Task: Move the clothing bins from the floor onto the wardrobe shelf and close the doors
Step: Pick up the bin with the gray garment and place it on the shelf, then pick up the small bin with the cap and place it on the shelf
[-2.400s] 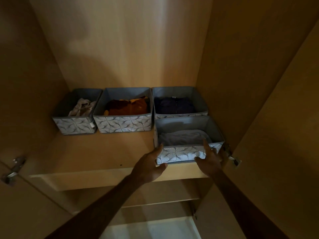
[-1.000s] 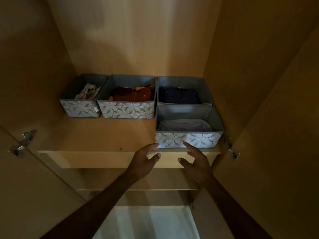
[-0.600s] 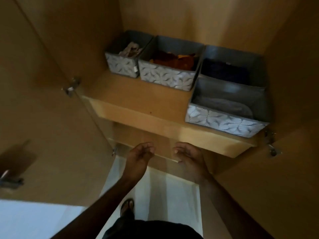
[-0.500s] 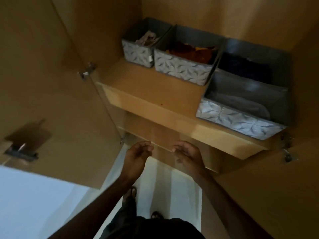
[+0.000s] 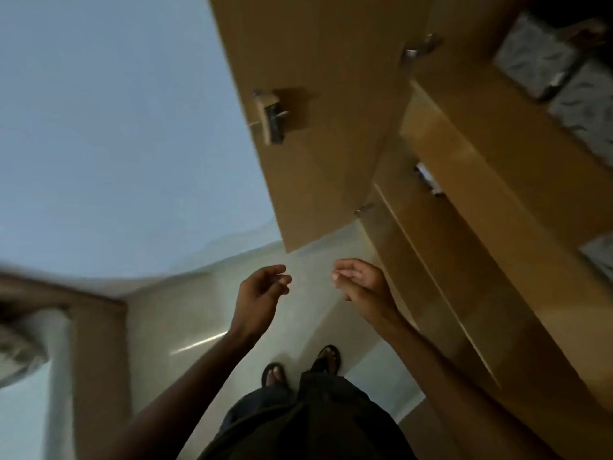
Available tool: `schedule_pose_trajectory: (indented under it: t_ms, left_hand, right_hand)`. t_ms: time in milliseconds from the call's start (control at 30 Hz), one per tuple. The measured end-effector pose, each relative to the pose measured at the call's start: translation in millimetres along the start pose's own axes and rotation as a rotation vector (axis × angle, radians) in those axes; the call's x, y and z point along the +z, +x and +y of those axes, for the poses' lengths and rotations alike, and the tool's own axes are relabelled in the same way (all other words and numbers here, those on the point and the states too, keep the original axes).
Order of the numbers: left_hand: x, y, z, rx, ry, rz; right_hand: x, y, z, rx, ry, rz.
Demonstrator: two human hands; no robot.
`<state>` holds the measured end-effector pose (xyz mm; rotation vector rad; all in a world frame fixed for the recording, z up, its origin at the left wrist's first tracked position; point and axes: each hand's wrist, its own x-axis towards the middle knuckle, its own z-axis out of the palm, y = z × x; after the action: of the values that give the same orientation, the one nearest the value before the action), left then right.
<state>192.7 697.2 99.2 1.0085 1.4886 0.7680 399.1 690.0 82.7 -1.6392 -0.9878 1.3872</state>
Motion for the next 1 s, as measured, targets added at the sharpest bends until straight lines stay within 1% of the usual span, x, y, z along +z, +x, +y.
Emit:
schedule_pose_trajectory:
  t_ms: [233, 333, 467, 500, 633, 700, 800, 933, 1000]
  left_hand:
    - [-98.2, -87.5, -63.9, -0.037, -0.157, 0.327]
    - [-134.8, -139.4, -103.0, -0.049, -0.205, 0.442]
    - [-186.3, -235.3, -162.2, -0.091, -0.3, 0.65]
    - [-193.4, -250.0, -170.2, -0.104, -0.313, 0.681]
    - [-230.9, -346.7, -227.1, -0.164, -0.404, 0.936]
    - [-245.8, -388.8, -258.5, -0.221, -0.461, 1.063]
    - [-264.5, -435.8, -296.6, -0.297, -0.55, 1.259]
    - [-292.2, -468.5, -329.7, -0.389, -0.643, 1.399]
    - [-308.7, -474.9, -345.5, -0.438, -0.649, 1.417]
  right_hand:
    - [115.1, -36.7, -1.7, -0.084, -0.134, -0.304]
    - [166.9, -71.2, 8.3, -0.096, -0.2, -0.424]
    - [242.9, -140.2, 26.6, -0.134, -0.29, -0.644]
    - [253.4, -148.6, 29.6, -0.144, -0.297, -0.668]
    - [329.8, -208.1, 51.5, -0.181, -0.426, -0.901]
    - [370.7, -237.7, 64.2, -0.188, -0.481, -1.02]
    - [430.3, -279.9, 83.8, -0.2, -0.556, -1.184]
    - [498.8, -318.0, 109.5, -0.221, -0.667, -1.335]
    - [530.6, -329.9, 123.3, -0.218, -0.712, -1.38]
